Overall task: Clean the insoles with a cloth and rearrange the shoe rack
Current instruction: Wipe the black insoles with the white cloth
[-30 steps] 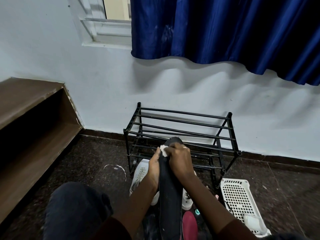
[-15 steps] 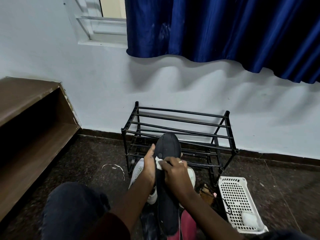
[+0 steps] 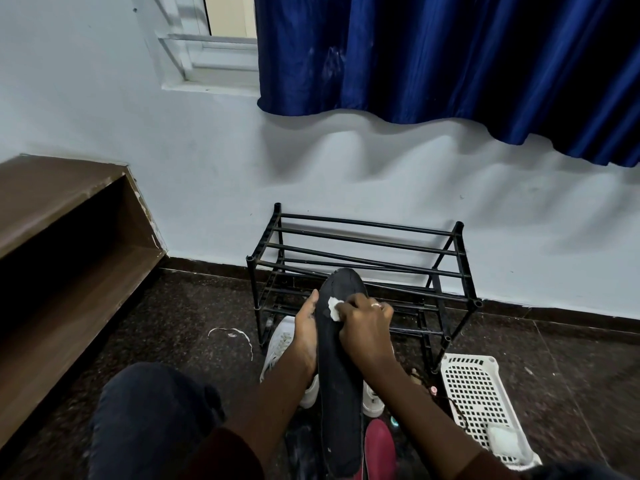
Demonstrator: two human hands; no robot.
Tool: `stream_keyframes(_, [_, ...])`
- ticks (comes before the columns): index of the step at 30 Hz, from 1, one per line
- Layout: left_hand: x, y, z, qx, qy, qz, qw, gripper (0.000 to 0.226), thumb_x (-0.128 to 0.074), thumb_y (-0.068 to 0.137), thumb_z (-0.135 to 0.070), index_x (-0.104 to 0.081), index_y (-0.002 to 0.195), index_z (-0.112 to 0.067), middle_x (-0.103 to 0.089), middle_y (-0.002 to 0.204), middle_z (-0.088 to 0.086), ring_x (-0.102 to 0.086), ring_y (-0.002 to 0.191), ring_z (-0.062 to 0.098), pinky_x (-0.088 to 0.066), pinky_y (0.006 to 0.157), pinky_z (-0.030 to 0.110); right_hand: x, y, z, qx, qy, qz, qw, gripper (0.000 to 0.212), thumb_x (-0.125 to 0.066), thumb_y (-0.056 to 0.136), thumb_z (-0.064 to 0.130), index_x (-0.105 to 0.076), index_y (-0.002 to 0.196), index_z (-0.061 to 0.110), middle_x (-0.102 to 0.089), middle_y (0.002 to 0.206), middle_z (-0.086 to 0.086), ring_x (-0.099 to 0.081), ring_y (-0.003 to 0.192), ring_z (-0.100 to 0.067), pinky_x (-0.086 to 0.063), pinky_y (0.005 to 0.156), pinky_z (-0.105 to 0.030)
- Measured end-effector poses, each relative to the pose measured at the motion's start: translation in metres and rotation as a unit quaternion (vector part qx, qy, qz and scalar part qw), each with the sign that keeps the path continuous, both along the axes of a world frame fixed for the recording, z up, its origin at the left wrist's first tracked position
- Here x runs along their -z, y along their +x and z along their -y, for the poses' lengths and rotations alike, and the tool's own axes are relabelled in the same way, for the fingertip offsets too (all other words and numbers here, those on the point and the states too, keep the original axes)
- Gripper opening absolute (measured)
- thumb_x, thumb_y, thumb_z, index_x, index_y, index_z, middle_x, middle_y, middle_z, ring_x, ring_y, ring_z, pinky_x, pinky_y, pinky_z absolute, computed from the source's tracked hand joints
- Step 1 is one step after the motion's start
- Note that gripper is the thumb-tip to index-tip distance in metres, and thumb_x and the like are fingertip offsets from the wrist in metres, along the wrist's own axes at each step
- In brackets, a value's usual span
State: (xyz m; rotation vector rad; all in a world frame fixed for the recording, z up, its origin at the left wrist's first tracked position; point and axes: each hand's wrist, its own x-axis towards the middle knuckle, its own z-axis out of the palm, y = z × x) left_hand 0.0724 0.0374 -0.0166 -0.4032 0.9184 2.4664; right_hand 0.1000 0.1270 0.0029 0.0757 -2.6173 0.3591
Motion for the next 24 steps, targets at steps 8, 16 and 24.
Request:
stream_keyframes(8, [0.002,0.000,-0.002,-0.014,0.013,0.020,1.000,0.069,-0.030,0.098,-0.046,-0.077,0.075,-0.002,-0.072,0.084,0.020,-0.070,0.070,0.030,-0.049,0.078,0.038,0.014,0.030,0.000,-0.024,0.019,-0.020,0.999,0.020,-0.051,0.035,0.010,-0.063,0.049,0.018,-0.053,0.058,0.002,-0.054,0.047,-0.019,-0.043,0.053,-0.036])
stream_keyframes(16, [-0.002,0.005,-0.008,0.001,-0.019,0.007,1.000,0.055,-0.031,0.099,-0.041,-0.070,0.094,-0.004,-0.071,0.079,0.015,-0.070,0.066,0.024,-0.055,0.060,0.026,-0.012,-0.022,-0.008,0.032,-0.014,0.047,0.998,0.022,-0.071,0.049,-0.007,-0.067,0.066,0.008,-0.060,0.072,-0.012,-0.059,0.062,-0.033,-0.040,0.065,-0.042])
stream_keyframes(24, [0.002,0.000,-0.001,0.016,-0.017,0.010,1.000,0.068,-0.027,0.096,-0.055,-0.063,0.102,0.002,-0.067,0.092,0.020,-0.068,0.081,0.028,-0.049,0.081,0.034,0.007,-0.002,0.006,-0.056,-0.054,-0.008,0.997,0.025,-0.054,0.050,0.002,-0.067,0.065,0.017,-0.060,0.072,0.001,-0.060,0.058,-0.021,-0.039,0.084,-0.047])
